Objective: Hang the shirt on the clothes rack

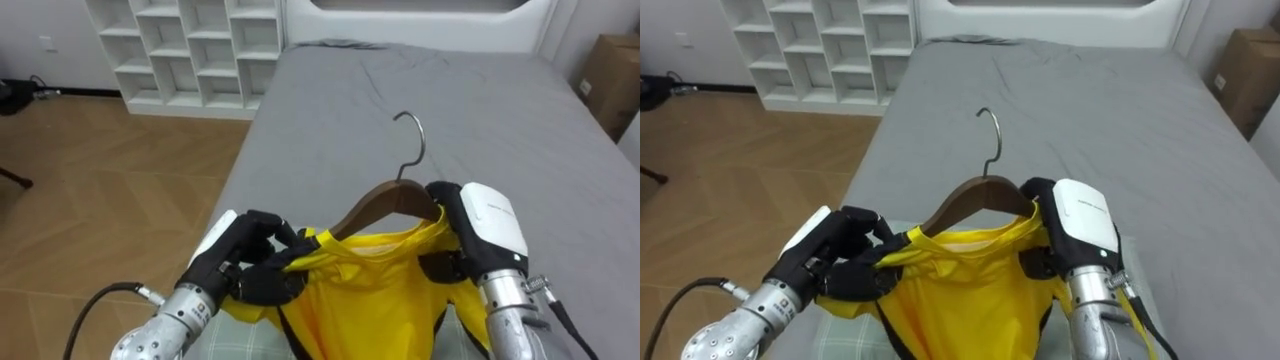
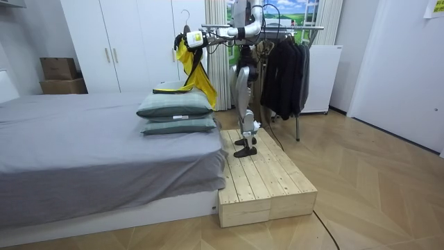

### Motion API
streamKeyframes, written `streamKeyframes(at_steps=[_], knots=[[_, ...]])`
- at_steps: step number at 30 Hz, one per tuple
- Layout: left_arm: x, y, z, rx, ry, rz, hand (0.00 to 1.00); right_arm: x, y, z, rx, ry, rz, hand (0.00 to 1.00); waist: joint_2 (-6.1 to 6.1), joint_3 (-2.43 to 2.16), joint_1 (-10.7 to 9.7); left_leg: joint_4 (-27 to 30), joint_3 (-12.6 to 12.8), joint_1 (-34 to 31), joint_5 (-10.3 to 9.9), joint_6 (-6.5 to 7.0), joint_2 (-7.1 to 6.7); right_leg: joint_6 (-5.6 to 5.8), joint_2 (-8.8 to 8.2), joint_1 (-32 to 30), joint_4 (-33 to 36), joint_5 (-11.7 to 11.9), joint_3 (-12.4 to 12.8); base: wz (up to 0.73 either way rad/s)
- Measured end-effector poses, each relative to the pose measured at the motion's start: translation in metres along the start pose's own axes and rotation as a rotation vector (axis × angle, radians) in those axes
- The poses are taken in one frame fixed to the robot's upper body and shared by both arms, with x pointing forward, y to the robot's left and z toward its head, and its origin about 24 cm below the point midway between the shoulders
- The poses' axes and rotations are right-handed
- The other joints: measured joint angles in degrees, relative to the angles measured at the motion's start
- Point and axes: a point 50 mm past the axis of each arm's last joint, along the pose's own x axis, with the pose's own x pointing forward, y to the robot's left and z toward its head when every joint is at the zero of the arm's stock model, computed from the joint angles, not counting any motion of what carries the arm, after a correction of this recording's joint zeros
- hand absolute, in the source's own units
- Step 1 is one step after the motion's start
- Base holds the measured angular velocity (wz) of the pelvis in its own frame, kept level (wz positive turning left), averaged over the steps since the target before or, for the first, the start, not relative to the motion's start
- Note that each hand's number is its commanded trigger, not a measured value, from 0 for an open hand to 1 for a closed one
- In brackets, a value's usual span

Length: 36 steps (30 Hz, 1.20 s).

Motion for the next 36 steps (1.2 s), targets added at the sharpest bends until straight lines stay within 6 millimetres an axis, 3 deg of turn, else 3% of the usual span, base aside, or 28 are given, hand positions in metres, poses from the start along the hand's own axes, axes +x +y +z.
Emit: streamKeyframes(at_steps=[8, 12, 28, 29, 30, 31, 36], knots=[[-0.0001, 0.0006, -0.0001, 0.001, 0.000, 0.002, 1.00, -0.0003, -0.0026, -0.0022, -0.034, -0.020, 0.004, 1.00, 0.16, -0.19, 0.03, 0.11, 0.07, 0.31, 0.01, 0.00, 0.01, 0.00, 0.00, 0.25, 0.00, 0.00, 0.28, 0.00], [-0.0008, 0.0029, -0.0006, 0.008, 0.003, 0.006, 1.00, -0.0007, -0.0028, -0.0016, -0.038, -0.039, 0.011, 1.00, 0.37, -0.72, 0.02, 0.11, 0.07, 0.49, 0.02, -0.01, 0.01, 0.00, 0.00, 0.45, -0.01, 0.00, 0.28, 0.00], [-0.0018, 0.0061, -0.0013, 0.019, 0.008, 0.010, 1.00, -0.0014, -0.0008, 0.0003, -0.034, -0.051, 0.020, 1.00, 0.17, -0.85, 0.14, 0.13, 0.09, 1.21, 0.17, -0.08, 0.04, -0.01, 0.02, 1.26, 0.10, 0.00, 0.29, 0.00], [-0.0018, 0.0061, -0.0013, 0.019, 0.008, 0.010, 0.76, -0.0014, -0.0008, 0.0002, -0.031, -0.049, 0.020, 1.00, 0.17, -0.86, 0.15, 0.13, 0.10, 1.22, 0.17, -0.08, 0.04, 0.00, 0.02, 1.26, 0.10, 0.00, 0.29, 0.00], [-0.0018, 0.0062, -0.0014, 0.020, 0.008, 0.010, 0.64, -0.0014, -0.0006, 0.0003, -0.031, -0.050, 0.021, 1.00, 0.17, -0.86, 0.16, 0.13, 0.10, 1.25, 0.20, -0.08, 0.04, -0.01, 0.01, 1.26, 0.10, 0.00, 0.31, 0.00], [-0.0019, 0.0063, -0.0014, 0.020, 0.008, 0.010, 0.00, -0.0015, -0.0005, 0.0004, -0.031, -0.050, 0.021, 1.00, 0.17, -0.86, 0.19, 0.13, 0.18, 1.29, 0.21, -0.08, 0.04, -0.01, -0.01, 1.25, 0.10, 0.00, 0.38, 0.00], [-0.0017, 0.0055, -0.0013, 0.019, 0.008, 0.007, 0.00, -0.0015, -0.0007, 0.0002, -0.034, -0.051, 0.021, 1.00, 0.14, -0.86, -0.02, 0.05, 0.23, 1.29, 0.20, -0.08, 0.03, 0.00, -0.01, 1.22, 0.10, 0.00, 0.45, 0.00]])
